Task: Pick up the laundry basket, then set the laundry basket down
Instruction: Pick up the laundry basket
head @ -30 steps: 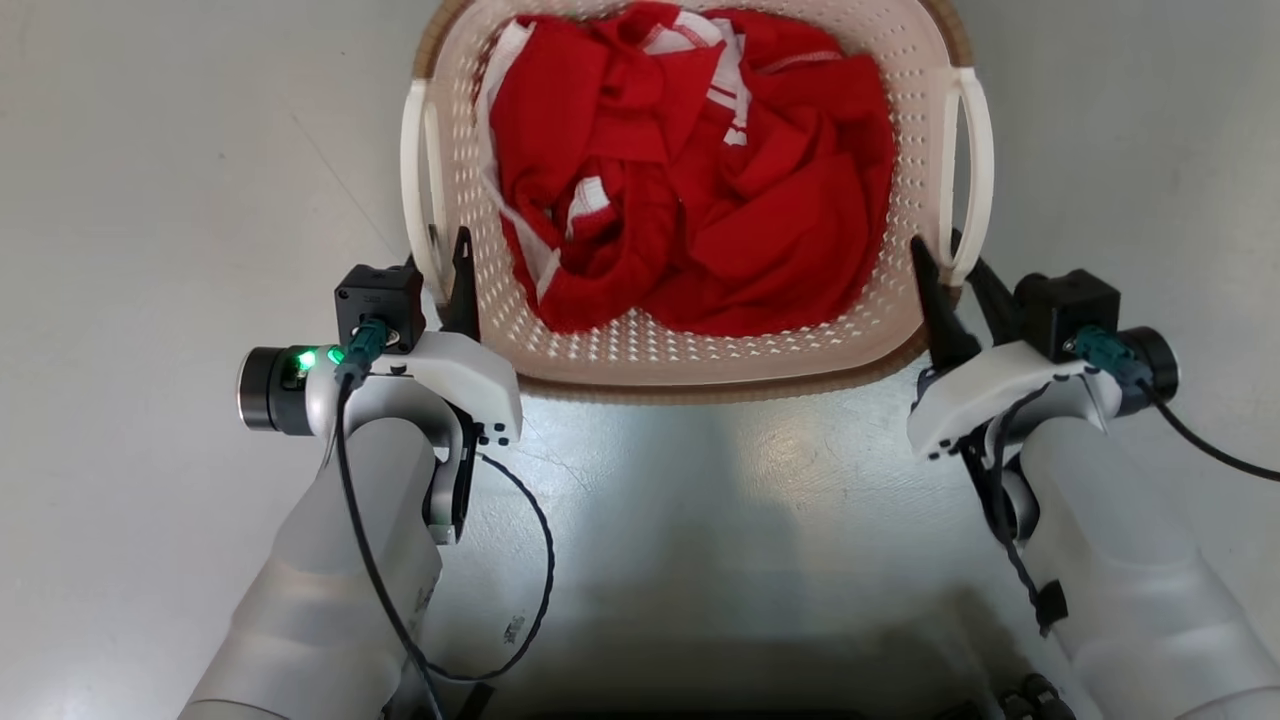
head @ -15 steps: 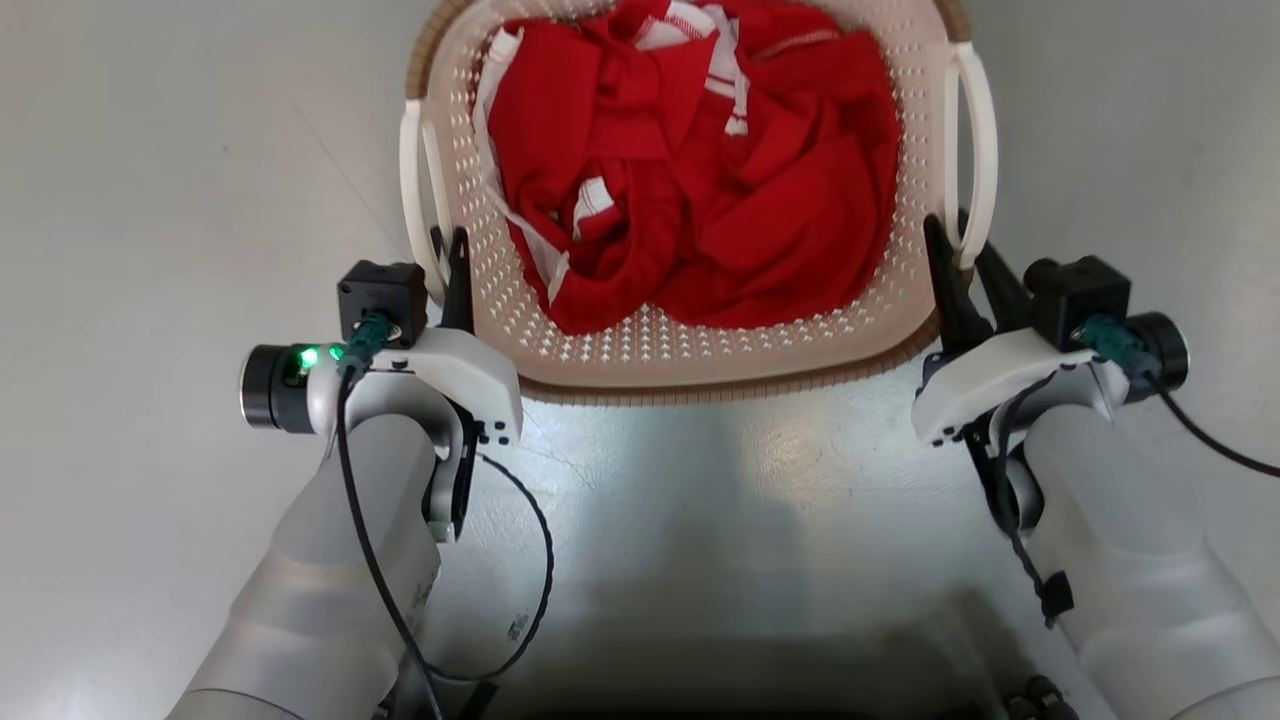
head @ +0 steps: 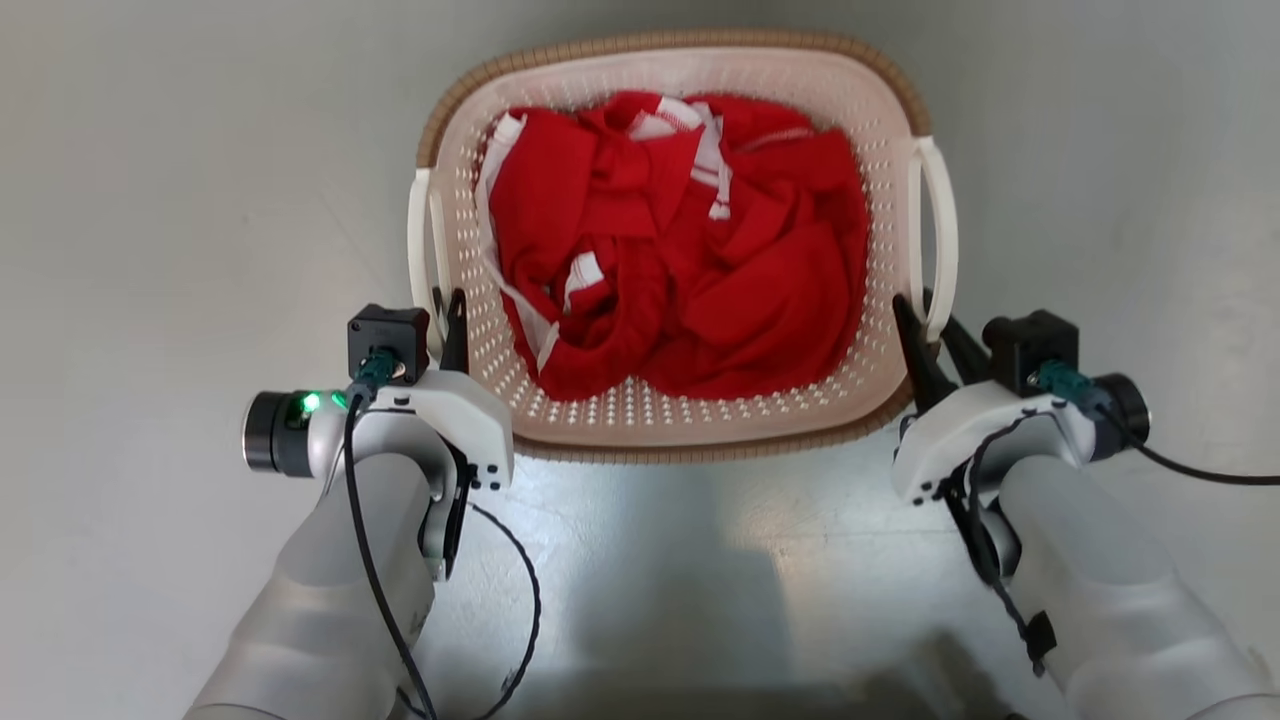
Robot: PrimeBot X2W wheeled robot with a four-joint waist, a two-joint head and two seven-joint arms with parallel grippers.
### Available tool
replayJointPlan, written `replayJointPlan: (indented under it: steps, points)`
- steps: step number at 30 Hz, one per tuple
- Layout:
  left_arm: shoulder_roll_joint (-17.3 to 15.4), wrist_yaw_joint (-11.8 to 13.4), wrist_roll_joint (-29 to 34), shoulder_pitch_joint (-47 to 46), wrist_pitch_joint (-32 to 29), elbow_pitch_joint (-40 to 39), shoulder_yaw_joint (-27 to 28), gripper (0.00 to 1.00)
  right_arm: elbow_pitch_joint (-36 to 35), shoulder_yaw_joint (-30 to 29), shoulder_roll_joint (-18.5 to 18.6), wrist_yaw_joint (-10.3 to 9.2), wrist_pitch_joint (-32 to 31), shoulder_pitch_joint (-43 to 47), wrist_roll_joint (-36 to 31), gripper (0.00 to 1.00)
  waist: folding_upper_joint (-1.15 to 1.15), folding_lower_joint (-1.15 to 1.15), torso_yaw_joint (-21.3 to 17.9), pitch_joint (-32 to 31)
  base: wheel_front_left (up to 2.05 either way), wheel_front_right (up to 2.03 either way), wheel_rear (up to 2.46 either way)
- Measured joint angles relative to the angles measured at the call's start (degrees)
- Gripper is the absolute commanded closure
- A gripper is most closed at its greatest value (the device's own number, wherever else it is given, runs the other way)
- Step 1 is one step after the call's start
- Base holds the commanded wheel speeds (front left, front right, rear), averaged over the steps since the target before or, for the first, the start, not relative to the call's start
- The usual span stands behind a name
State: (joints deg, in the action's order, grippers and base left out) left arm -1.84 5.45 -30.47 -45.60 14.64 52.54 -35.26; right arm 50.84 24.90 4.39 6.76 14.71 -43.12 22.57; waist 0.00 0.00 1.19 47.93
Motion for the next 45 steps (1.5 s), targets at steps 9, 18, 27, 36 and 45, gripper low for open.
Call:
replayJointPlan:
  steps: [9, 18, 27, 36, 45]
  points:
    - [0.27, -1.51, -2.63, 2.78, 0.0, 4.89, -2.91, 1.0, 4.14, 6.03, -0.35, 0.0, -0.01, 2.32, 4.35, 1.0, 0.0, 0.0, -0.99, -6.29, 0.0, 0.0, 0.0]
    - [0.63, -2.54, -5.93, 5.7, 0.0, 7.92, -6.59, 1.0, 7.45, 9.64, -0.91, 0.0, -0.37, 4.46, 9.22, 1.0, 0.0, 0.0, -1.64, -13.45, 0.0, 0.0, 0.0]
    - [0.9, -4.09, -10.22, 10.18, -2.41, 10.1, -10.23, 1.0, 9.98, 13.07, -1.75, 0.03, -2.47, 9.11, 14.23, 1.0, 0.0, 0.0, -2.2, -21.04, 0.0, 0.0, 0.0]
    - [1.09, -5.65, -13.29, 15.18, -8.08, 11.59, -14.35, 1.0, 12.39, 16.52, -2.41, 0.11, -5.13, 14.17, 17.91, 1.0, 0.0, 0.0, -2.7, -30.81, 0.0, 0.0, 0.0]
    - [1.19, -6.03, -15.43, 17.97, -9.5, 12.23, -16.42, 1.0, 13.85, 18.85, -2.61, 0.12, -7.14, 15.94, 19.9, 1.0, 0.0, 0.0, -3.17, -39.28, 0.0, 0.0, 0.0]
